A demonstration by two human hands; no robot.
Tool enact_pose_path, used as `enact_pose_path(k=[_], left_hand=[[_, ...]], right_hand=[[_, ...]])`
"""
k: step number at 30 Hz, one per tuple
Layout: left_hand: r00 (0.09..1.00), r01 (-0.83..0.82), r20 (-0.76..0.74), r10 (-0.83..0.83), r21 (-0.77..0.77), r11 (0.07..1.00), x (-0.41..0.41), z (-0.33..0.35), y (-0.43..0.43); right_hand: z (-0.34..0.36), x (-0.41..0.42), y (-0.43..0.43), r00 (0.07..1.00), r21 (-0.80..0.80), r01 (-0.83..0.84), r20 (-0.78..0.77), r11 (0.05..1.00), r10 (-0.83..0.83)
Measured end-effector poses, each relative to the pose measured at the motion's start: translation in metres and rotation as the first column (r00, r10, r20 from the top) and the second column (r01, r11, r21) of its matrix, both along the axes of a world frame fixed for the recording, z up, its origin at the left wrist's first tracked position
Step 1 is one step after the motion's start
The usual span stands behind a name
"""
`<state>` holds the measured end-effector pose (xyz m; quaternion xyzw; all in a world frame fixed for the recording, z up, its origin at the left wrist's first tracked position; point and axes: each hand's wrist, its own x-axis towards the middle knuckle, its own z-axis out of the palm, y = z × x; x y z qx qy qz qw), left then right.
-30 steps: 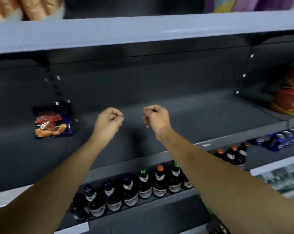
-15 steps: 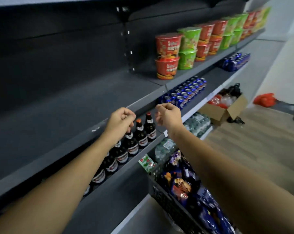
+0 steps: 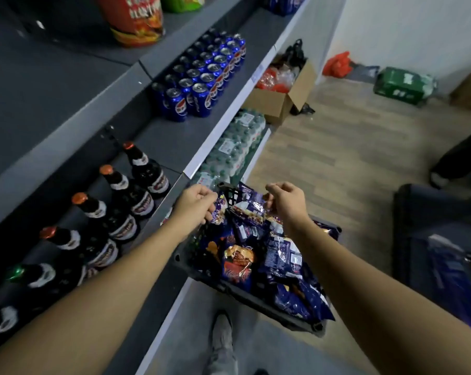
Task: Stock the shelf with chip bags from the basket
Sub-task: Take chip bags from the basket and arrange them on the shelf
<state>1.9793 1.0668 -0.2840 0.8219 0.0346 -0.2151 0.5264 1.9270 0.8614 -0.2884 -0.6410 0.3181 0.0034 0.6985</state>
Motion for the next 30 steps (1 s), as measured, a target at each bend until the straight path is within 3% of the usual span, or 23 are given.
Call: enact_pose_path(k=[6,11,18,25,30], left_hand=[[0.987,0.039,-0.156,-0.028,0.068,0.997,0.039,-0.079,-0.023],[0.976,0.147,-0.190,-0.106,0.216,0.965,0.074,-0.138,-0.038],[0.954,0.232,-0.243,-0.176,0.224,0.947,0.099,-0.183,-0.065],[0.946,0.247,-0.265,-0.186,0.221,0.943,0.100,-0.195,-0.072],[0.948,0.196,-0.285,-0.146,0.159,0.967,0.103,-0.182,-0.061]], right_hand=[[-0.070,0.010,-0.020,0.985,0.061,0.104,-0.147,0.993,-0.094],[-0.121,0.036,-0.020,0.960,0.058,0.167,-0.235,0.984,-0.149],[-0.188,0.067,-0.015,0.898,-0.126,0.178,-0.385,0.976,-0.214],[-0.192,0.079,-0.008,0.885,-0.148,0.084,-0.443,0.985,-0.142],[-0.177,0.081,-0.003,0.901,-0.123,0.117,-0.404,0.985,-0.158]])
